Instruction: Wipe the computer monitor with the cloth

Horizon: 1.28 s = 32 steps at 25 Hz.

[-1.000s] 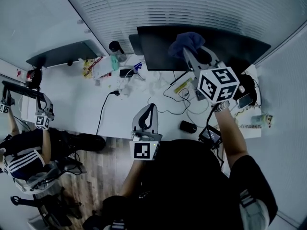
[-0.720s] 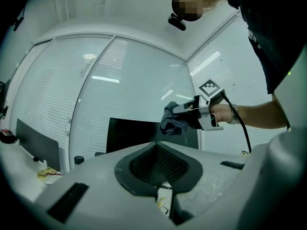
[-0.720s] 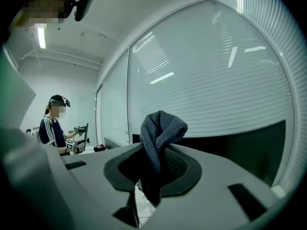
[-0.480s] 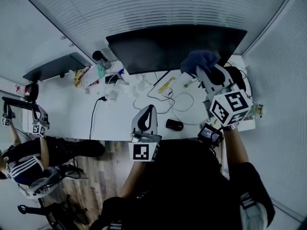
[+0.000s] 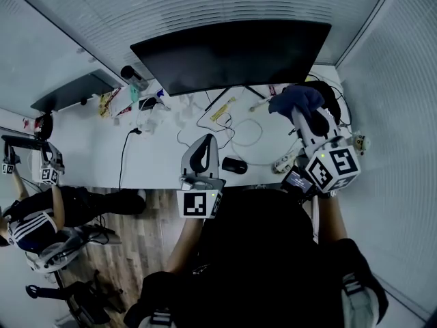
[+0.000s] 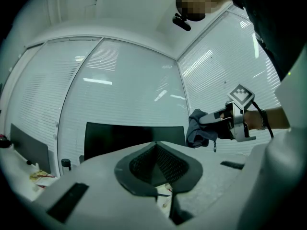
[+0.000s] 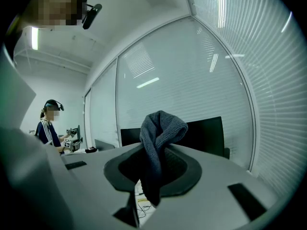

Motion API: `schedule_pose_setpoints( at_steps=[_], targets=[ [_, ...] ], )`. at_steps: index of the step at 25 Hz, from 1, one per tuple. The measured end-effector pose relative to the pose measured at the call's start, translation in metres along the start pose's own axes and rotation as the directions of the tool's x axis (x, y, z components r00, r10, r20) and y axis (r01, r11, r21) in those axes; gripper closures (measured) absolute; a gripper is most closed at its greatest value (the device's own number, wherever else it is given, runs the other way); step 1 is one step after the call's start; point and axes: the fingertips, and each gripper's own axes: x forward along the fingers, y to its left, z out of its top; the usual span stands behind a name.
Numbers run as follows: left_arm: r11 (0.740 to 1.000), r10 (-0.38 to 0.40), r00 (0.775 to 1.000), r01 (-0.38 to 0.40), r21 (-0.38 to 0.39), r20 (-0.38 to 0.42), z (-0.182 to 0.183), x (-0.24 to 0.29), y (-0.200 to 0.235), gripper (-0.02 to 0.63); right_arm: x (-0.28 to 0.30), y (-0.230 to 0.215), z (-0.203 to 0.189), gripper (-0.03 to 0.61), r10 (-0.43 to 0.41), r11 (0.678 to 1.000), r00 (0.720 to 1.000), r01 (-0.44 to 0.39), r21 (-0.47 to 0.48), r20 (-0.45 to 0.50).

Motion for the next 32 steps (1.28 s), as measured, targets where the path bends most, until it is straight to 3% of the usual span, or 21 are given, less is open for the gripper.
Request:
schedule_pose_setpoints(
  at_steps=[5,16,29,32],
  targets=[
    [1.000,0.025,1.000,-0.025,-0.013,-0.010,-0.004,-0.006,-0.022,0.606,-0.030,-0.004,-0.019,0.511,0.019,1.000,1.000,-0.019,0.002,-0.011],
    [1.000,0.005,1.000,-0.006,-0.018,-0.026,-0.018,-0.023,-0.063,0.606,-0.080,-0.012,-0.061,0.511,0.014,0.998,0.997,-0.008,0.070,-0.077],
    [0.999,0.045,0.997,-0.046,-0.013,-0.065,-0.021,-0.037,-0.069,0.606,-0.087,-0.010,-0.073,0.515,0.019,0.998,0.994,-0.012,0.062,-0.110],
    [0.999,0.045,0.998,-0.045,-0.010,-0.037,-0.020,-0.042,-0.068,0.606,-0.087,-0.007,-0.074,0.515,0.030,0.998,0.993,-0.023,0.060,-0.111]
  ],
)
